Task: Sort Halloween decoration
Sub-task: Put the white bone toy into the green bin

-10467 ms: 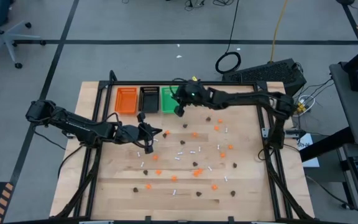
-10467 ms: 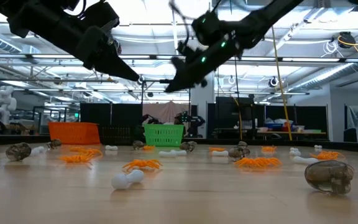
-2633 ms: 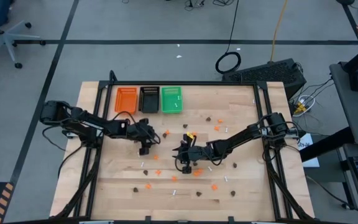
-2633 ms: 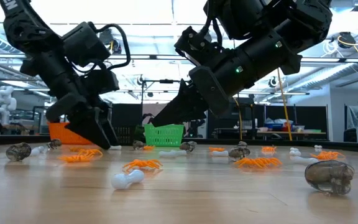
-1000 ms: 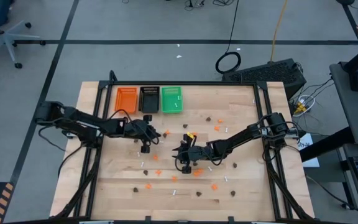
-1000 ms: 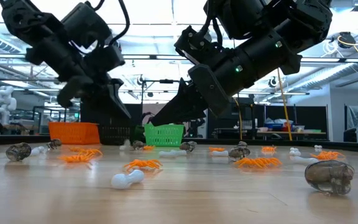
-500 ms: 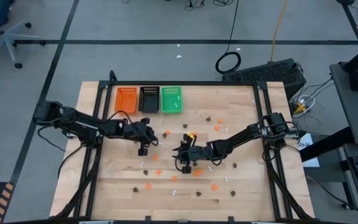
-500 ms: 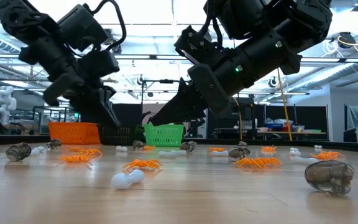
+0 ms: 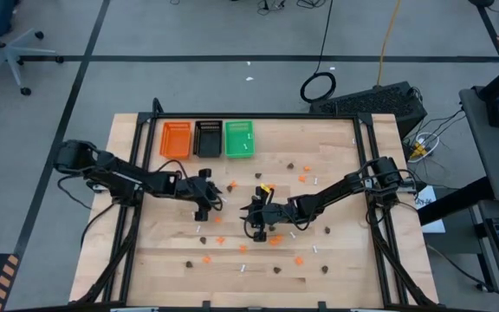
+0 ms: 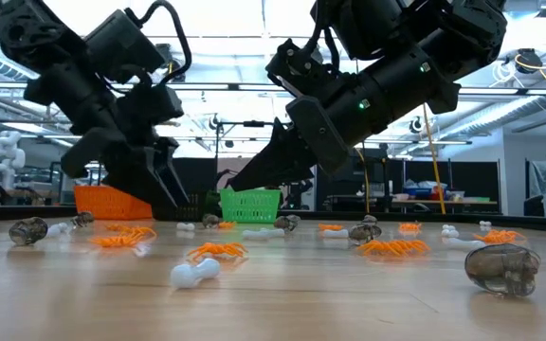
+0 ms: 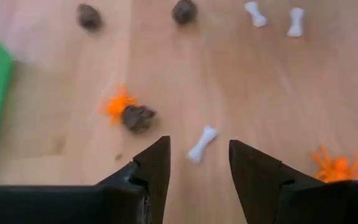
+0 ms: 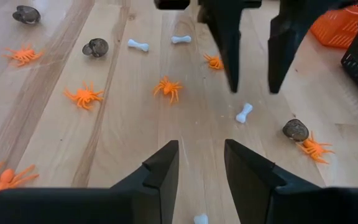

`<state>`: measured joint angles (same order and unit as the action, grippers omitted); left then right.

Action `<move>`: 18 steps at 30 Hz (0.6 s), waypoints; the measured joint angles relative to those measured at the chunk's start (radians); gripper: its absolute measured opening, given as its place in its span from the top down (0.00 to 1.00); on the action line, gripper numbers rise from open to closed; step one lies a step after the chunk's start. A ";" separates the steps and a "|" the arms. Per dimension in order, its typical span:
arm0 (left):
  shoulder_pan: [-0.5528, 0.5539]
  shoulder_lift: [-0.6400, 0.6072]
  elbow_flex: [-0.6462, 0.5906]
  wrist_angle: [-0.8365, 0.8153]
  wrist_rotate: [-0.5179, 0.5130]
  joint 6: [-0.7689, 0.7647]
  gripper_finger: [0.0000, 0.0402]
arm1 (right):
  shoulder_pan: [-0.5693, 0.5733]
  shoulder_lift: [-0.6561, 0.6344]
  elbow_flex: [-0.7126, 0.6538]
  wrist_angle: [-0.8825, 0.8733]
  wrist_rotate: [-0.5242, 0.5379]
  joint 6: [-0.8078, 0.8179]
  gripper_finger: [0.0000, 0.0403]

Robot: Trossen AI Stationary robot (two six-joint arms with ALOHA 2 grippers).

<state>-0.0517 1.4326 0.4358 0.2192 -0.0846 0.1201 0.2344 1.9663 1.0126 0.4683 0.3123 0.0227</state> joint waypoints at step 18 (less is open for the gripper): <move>0.164 0.165 0.001 0.123 0.283 0.093 0.77 | 0.000 0.000 0.000 -0.001 0.000 -0.008 0.72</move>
<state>0.1124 1.5978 0.4370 0.3424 0.1980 0.2127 0.2344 1.9663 1.0126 0.4671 0.3126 0.0147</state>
